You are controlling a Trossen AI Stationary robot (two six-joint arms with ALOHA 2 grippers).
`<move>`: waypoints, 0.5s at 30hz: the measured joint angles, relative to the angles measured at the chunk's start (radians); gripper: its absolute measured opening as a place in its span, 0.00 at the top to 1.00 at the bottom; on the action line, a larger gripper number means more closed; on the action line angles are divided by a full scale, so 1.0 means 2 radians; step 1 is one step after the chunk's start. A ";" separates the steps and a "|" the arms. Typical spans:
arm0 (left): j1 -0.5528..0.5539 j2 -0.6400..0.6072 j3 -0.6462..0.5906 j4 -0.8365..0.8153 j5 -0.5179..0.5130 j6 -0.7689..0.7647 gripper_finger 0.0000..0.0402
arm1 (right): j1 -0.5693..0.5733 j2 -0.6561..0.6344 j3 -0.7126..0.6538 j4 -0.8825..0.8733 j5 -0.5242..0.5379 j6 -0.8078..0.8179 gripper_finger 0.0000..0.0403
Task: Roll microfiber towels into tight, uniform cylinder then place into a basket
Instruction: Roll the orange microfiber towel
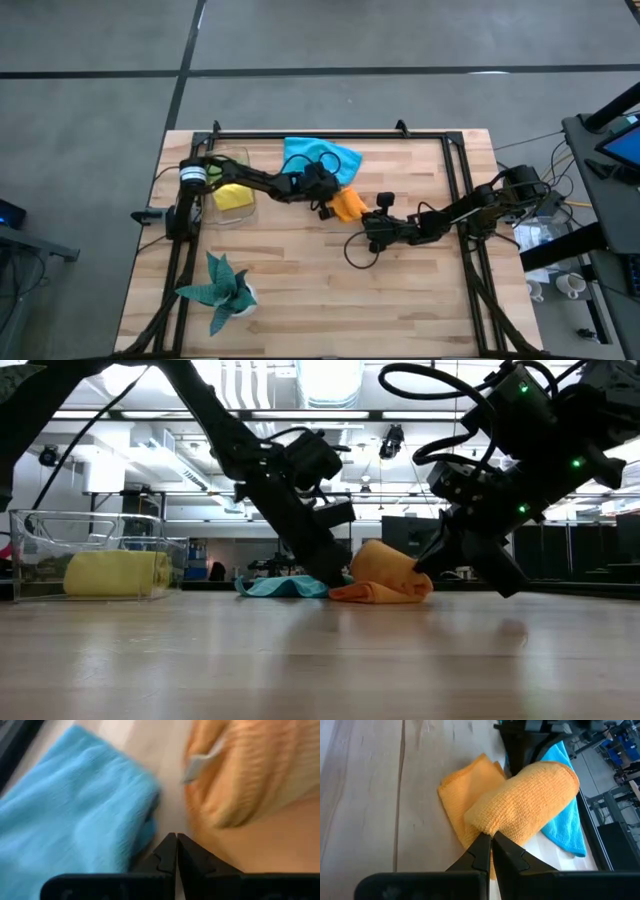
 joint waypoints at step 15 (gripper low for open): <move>0.000 -0.008 -0.037 0.014 -0.021 -0.026 1.00 | -0.021 0.000 0.027 -0.001 -0.043 -0.014 0.98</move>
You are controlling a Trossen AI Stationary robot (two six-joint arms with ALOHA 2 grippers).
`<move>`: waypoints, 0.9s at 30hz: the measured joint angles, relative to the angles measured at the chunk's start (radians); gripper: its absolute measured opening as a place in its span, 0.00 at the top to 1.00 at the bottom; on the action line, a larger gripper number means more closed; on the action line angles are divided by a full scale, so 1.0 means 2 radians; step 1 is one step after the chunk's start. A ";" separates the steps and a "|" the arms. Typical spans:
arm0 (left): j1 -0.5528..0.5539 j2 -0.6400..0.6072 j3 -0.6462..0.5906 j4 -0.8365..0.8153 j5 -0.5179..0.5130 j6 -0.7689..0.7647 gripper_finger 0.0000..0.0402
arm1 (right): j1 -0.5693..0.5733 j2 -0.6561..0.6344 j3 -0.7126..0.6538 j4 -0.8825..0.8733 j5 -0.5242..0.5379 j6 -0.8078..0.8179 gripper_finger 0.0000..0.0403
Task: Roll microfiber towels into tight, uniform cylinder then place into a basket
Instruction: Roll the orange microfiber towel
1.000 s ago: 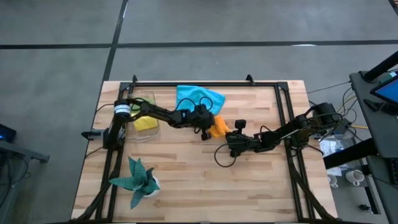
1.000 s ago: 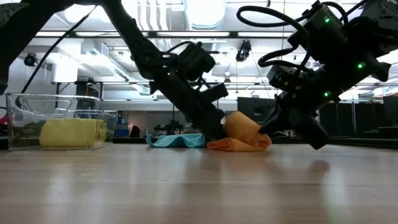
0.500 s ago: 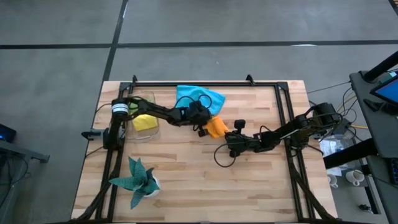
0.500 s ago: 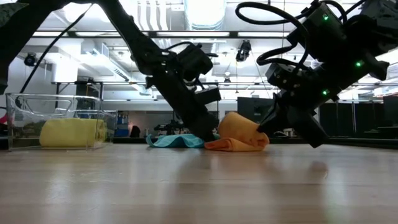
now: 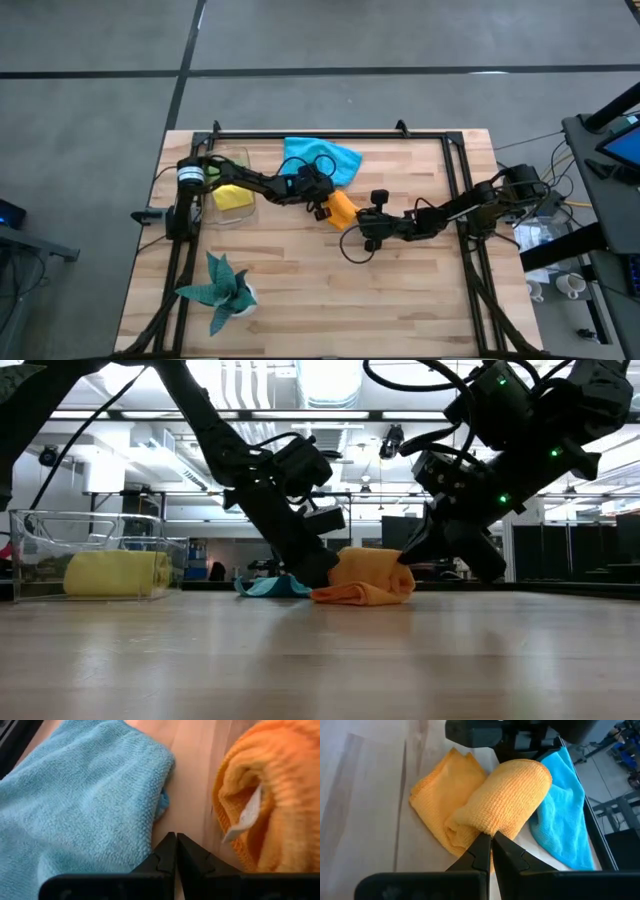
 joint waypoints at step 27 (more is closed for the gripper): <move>-0.022 -0.207 -0.216 0.156 0.170 -0.033 1.00 | -0.003 0.024 0.004 -0.003 0.008 -0.022 0.98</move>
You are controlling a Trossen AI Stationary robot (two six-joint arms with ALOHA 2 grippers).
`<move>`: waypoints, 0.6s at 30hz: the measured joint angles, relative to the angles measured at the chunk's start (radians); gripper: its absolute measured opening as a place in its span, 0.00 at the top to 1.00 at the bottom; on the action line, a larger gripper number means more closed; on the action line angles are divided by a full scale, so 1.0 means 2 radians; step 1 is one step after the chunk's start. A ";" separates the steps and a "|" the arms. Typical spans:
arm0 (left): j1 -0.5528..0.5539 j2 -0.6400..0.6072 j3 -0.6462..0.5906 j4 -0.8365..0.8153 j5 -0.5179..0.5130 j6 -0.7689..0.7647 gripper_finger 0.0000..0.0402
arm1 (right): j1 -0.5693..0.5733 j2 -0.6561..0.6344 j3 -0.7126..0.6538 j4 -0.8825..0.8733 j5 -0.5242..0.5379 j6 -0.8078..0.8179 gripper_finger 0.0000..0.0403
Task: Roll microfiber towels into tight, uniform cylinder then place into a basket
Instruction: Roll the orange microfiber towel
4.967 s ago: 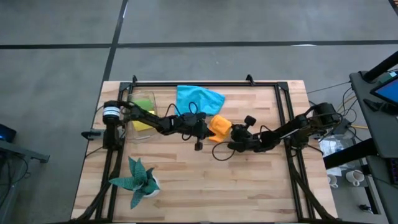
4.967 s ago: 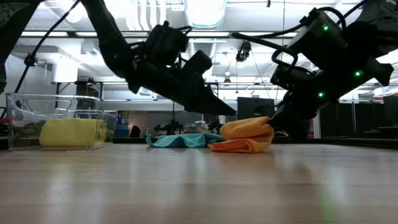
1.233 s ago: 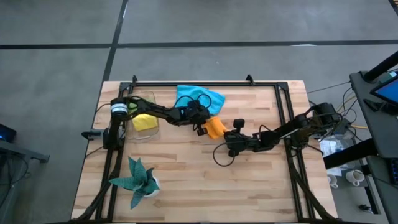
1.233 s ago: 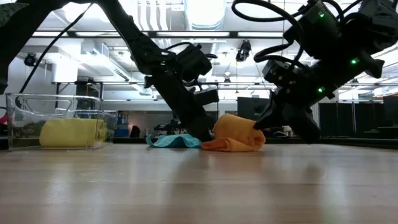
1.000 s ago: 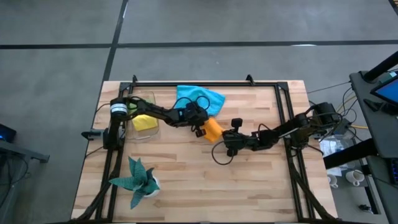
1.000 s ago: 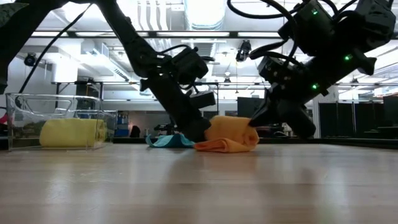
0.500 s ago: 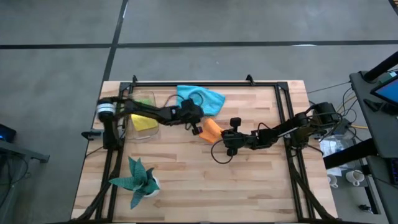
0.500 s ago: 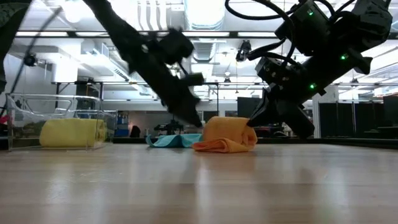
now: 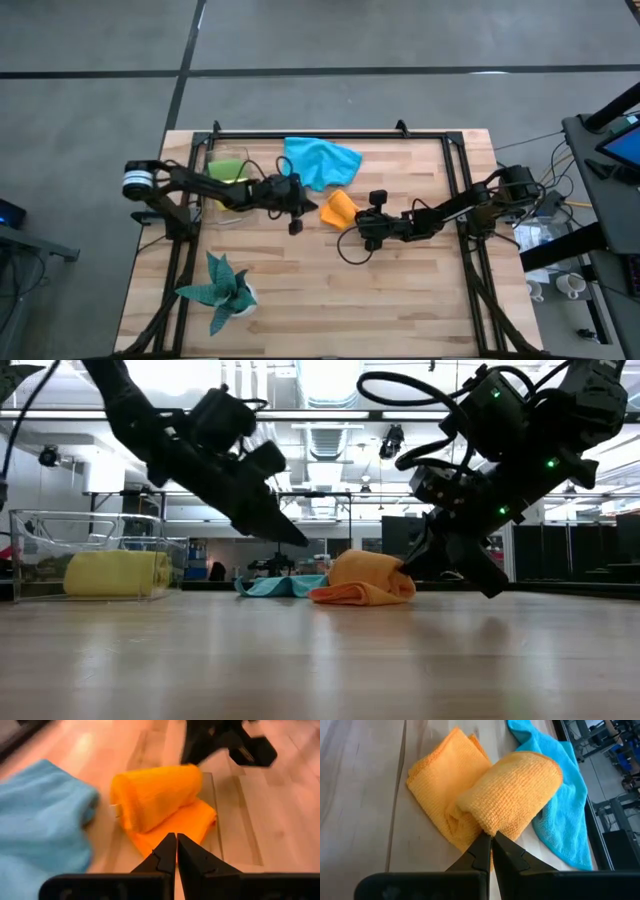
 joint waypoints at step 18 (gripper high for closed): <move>-0.004 0.195 0.146 -0.012 -0.002 0.014 1.00 | 0.000 -0.002 0.018 0.000 0.000 -0.031 0.98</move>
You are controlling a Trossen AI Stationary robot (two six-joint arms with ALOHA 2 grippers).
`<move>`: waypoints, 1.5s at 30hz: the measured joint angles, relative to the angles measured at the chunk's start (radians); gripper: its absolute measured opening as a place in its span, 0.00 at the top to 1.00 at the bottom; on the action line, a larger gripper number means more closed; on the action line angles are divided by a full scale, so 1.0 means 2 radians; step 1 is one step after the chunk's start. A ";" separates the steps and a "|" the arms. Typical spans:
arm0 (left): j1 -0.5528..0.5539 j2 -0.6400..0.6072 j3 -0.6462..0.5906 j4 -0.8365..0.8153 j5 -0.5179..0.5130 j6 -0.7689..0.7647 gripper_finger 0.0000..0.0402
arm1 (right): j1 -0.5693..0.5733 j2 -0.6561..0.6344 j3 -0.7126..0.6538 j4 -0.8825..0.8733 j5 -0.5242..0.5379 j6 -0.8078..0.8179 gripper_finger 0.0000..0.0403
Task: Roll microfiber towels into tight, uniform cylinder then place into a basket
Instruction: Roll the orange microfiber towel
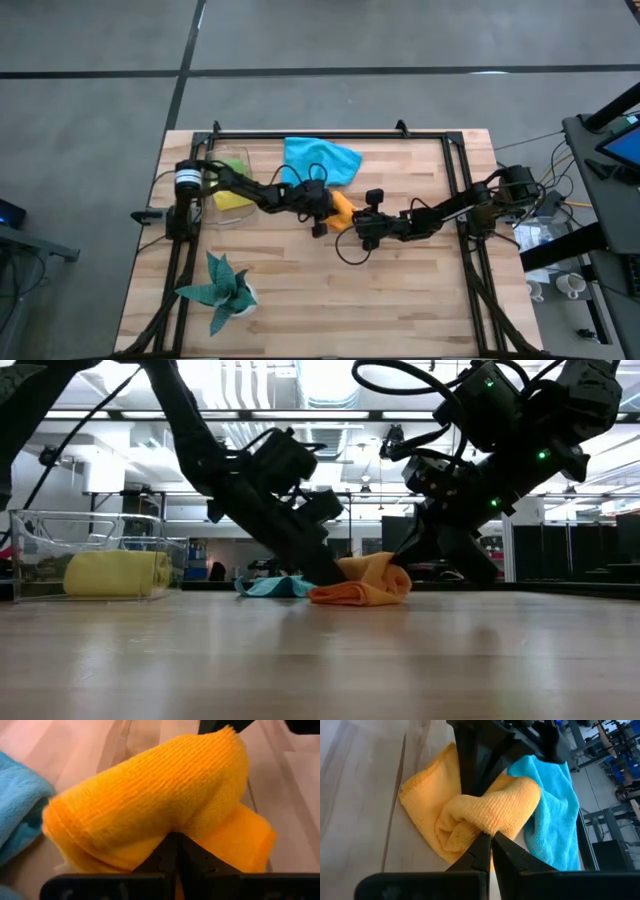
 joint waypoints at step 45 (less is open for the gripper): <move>0.000 -0.076 -0.008 -0.052 -0.028 0.056 1.00 | -0.003 0.001 0.022 0.000 -0.105 -0.024 0.98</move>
